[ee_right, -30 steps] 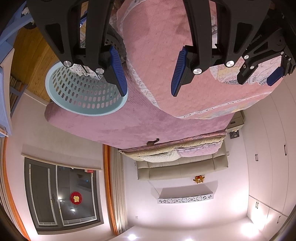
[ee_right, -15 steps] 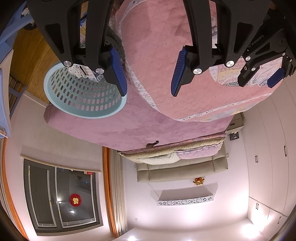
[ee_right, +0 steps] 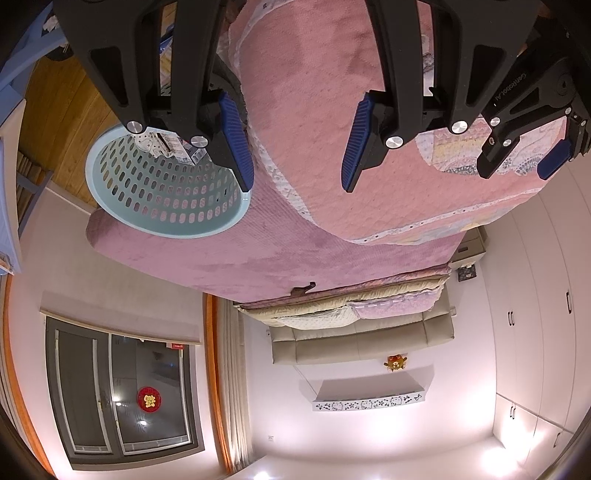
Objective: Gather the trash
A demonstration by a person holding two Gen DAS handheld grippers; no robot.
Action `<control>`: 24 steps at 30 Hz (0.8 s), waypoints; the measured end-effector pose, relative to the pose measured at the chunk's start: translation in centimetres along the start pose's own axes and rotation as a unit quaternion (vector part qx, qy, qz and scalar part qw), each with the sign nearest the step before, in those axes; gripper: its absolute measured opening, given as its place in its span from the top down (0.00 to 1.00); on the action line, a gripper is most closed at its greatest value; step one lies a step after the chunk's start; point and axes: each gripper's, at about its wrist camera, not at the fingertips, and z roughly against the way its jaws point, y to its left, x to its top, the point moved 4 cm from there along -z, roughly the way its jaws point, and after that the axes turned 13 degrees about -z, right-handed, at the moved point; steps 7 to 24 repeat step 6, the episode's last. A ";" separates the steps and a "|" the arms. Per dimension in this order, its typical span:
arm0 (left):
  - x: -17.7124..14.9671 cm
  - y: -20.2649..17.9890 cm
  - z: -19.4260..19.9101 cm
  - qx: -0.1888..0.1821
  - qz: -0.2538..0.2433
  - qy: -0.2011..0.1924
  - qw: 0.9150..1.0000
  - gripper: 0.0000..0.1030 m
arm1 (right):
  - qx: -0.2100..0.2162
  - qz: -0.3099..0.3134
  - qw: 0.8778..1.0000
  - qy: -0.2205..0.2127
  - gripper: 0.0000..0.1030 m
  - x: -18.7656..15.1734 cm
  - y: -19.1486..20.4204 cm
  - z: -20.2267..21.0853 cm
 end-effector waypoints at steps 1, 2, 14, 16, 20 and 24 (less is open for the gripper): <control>0.0 0.0 0.0 -0.003 0.002 0.001 1.000 0.07 | 0.000 0.000 1.000 0.000 0.55 0.0 -0.1 0.0; 0.0 0.0 0.1 -0.007 0.004 0.002 1.000 0.07 | 0.000 -0.001 1.000 0.000 0.55 0.0 -0.1 0.0; 0.3 0.3 0.3 -0.007 0.007 0.006 1.000 0.07 | -0.002 0.000 1.000 -0.003 0.55 0.3 -0.2 0.2; 0.3 0.3 0.3 -0.007 0.007 0.006 1.000 0.07 | -0.002 0.000 1.000 -0.003 0.55 0.3 -0.2 0.2; 0.3 0.3 0.3 -0.007 0.007 0.006 1.000 0.07 | -0.002 0.000 1.000 -0.003 0.55 0.3 -0.2 0.2; 0.3 0.3 0.3 -0.007 0.007 0.006 1.000 0.07 | -0.002 0.000 1.000 -0.003 0.55 0.3 -0.2 0.2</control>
